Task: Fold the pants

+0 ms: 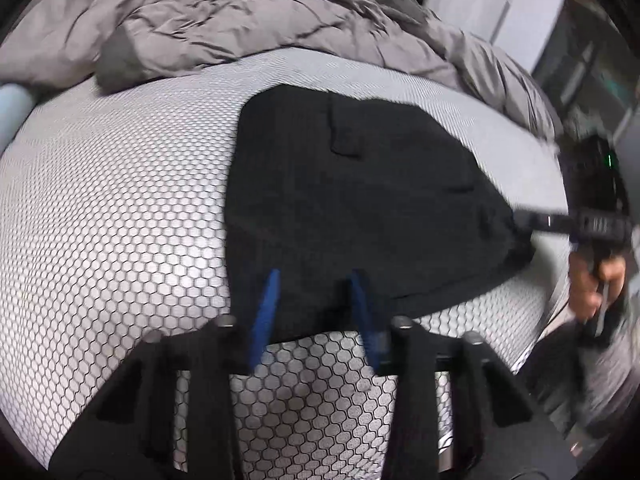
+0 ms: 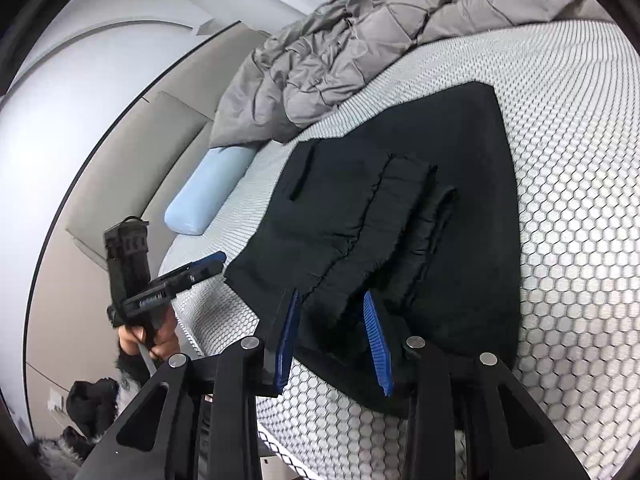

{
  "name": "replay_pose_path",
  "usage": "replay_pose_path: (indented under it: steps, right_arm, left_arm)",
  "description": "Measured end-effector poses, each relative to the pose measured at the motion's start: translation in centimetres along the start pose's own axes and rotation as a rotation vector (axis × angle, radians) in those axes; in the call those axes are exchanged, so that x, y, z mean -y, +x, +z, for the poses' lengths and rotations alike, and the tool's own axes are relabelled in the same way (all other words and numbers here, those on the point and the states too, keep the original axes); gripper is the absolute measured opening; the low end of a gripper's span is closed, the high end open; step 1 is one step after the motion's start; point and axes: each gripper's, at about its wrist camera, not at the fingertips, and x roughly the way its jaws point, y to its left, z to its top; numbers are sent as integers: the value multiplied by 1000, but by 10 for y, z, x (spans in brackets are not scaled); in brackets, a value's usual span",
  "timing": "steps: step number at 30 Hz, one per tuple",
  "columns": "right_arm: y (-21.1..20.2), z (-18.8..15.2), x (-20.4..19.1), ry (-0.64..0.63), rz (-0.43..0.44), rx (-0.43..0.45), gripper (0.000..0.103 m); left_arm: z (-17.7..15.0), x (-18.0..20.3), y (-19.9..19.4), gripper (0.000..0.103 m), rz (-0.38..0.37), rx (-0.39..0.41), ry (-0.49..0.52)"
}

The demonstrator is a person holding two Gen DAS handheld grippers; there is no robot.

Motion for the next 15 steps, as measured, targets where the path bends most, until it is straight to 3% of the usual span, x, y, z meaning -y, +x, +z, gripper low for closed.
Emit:
replay_pose_path:
  steps: [7,12,13,15]
  right_arm:
    - [9,9,-6,14,37,24,33]
    - [8,12,-4,16,58,47,33]
    - [10,13,-3,19,53,45,32]
    - [14,12,-2,7,40,30,17]
  left_arm:
    - [-16,35,-5,21,8,-10,156]
    - [-17,42,-1,21,16,-25,151]
    - [-17,43,0,21,17,-26,153]
    - [-14,42,2,21,17,-28,154]
